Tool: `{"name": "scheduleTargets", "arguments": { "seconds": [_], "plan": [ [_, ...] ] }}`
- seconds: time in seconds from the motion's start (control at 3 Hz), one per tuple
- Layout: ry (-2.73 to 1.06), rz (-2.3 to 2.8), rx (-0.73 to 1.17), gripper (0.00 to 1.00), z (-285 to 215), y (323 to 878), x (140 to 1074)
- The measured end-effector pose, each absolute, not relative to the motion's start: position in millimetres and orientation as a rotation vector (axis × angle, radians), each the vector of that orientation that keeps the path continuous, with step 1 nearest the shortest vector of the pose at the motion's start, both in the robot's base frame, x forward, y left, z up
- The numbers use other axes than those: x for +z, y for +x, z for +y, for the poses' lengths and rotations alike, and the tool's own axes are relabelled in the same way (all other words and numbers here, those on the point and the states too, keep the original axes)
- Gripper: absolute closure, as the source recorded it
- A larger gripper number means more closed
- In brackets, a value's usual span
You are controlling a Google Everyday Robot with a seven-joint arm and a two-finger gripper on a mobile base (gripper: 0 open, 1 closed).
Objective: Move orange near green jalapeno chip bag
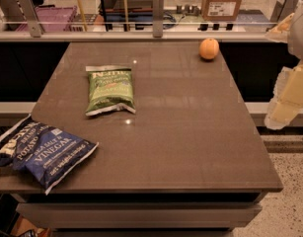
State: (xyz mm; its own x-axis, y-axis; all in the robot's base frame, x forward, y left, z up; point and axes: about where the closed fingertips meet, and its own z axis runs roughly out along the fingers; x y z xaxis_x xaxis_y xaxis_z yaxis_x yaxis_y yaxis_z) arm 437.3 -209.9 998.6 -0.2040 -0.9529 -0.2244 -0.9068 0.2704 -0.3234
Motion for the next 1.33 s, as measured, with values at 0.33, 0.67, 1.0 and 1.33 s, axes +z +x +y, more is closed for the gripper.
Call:
{"name": "scheduleTargets", "arguments": {
  "seconds": [0.33, 0.67, 1.0, 1.33],
  "plan": [
    [-1.687, 2.172, -0.169, 0.00, -210, 437, 999],
    [-1.649, 2.170, -0.151, 0.00, -211, 439, 1002],
    [-1.547, 2.174, -0.111, 0.00, -216, 445, 1007],
    [-1.362, 2.189, -0.039, 0.00, -223, 450, 1009]
  ]
}}
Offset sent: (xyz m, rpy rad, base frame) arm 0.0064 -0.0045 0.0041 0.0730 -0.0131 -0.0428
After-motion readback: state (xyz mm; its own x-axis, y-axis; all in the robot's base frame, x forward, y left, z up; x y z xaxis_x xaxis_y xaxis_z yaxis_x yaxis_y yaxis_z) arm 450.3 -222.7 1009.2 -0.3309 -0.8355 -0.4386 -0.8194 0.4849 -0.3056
